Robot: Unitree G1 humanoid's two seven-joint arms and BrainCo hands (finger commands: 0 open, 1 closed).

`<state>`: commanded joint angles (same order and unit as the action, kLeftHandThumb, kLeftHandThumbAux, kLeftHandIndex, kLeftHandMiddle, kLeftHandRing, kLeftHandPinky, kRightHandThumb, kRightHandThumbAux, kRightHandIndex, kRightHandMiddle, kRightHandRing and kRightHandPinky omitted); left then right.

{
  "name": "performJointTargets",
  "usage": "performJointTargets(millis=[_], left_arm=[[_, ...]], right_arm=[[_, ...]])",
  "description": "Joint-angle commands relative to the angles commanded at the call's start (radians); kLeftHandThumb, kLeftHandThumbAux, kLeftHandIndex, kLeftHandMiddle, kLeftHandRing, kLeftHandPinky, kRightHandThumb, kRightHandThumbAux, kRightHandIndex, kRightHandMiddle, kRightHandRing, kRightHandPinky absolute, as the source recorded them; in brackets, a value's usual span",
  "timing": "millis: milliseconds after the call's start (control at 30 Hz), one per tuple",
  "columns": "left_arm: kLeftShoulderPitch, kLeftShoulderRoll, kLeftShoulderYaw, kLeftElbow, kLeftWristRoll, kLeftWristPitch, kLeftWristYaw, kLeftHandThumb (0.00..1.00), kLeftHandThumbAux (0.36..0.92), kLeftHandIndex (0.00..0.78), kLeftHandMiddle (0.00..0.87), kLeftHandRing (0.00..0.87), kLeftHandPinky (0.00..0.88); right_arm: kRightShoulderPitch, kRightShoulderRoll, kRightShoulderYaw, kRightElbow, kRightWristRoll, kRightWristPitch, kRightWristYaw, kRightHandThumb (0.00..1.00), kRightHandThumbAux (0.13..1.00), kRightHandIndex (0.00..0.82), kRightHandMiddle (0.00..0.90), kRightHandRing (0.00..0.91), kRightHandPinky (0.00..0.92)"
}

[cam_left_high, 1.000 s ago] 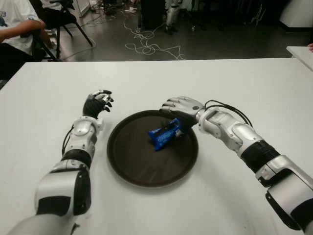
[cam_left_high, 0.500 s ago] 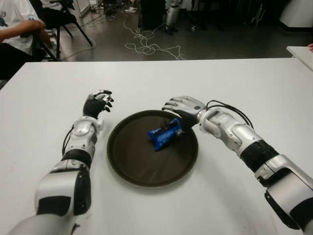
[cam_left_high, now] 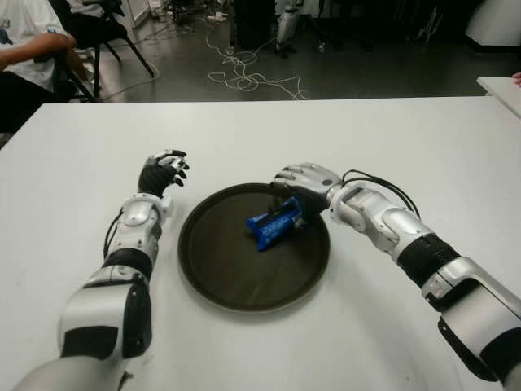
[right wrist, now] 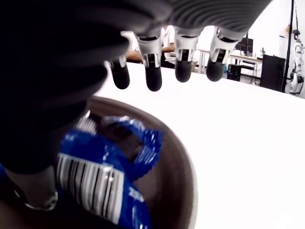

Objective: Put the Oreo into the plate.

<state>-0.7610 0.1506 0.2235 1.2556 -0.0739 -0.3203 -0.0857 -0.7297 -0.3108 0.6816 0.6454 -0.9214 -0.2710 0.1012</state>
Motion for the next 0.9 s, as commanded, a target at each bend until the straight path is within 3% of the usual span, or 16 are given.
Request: performJointTargets(millis=[367,900], left_arm=[[0.001,-0.001,-0.004,0.0,0.003,-0.004,0.001,0.696,0.714,0.427,0.606,0.63,0.652],[-0.001,0.0,-0.002,0.001,0.001,0.003,0.004,0.695,0.715,0.426,0.597,0.623,0.642]], right_arm=[[0.011,-0.006,0.009,-0.013,0.006,-0.042,0.017,0.0,0.596,0.0,0.0,0.0,0.0],[0.008,0.007,0.024,0.002,-0.016,-0.004,0.003,0.0,0.612,0.0,0.0,0.0,0.002]])
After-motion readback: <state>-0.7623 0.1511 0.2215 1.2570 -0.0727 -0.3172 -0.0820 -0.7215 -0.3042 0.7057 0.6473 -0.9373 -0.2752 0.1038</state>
